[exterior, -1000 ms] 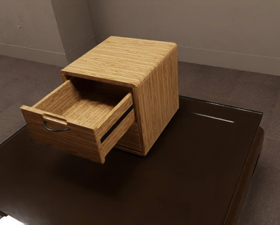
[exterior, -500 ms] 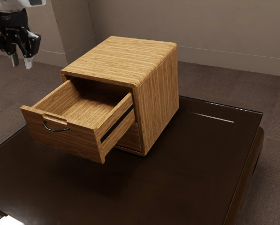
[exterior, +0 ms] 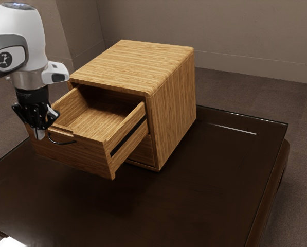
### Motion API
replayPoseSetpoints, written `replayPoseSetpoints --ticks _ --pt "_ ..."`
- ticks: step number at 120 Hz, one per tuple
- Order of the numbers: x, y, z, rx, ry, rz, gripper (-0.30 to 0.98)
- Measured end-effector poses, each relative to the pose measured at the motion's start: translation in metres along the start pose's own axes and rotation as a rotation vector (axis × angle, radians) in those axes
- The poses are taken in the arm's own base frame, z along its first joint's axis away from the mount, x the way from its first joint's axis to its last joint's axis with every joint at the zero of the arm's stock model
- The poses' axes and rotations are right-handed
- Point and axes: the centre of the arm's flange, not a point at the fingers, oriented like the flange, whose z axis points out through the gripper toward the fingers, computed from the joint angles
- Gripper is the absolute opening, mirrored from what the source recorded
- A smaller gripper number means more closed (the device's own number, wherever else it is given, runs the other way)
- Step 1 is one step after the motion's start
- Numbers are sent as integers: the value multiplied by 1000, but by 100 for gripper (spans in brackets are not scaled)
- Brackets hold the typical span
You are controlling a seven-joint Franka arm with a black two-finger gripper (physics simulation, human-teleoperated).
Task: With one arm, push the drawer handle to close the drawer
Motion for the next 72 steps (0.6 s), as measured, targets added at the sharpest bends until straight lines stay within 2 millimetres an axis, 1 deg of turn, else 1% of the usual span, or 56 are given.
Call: replayPoseSetpoints --ticks 11,38,46,56,72 --pt "-9 3 8 -15 26 -1 -9" --pt "-11 19 33 -24 40 17 -10" --pt "-8 24 35 -30 56 24 -10" --pt "-1 24 36 -26 88 21 -10" --pt "14 27 45 -3 115 20 -10"
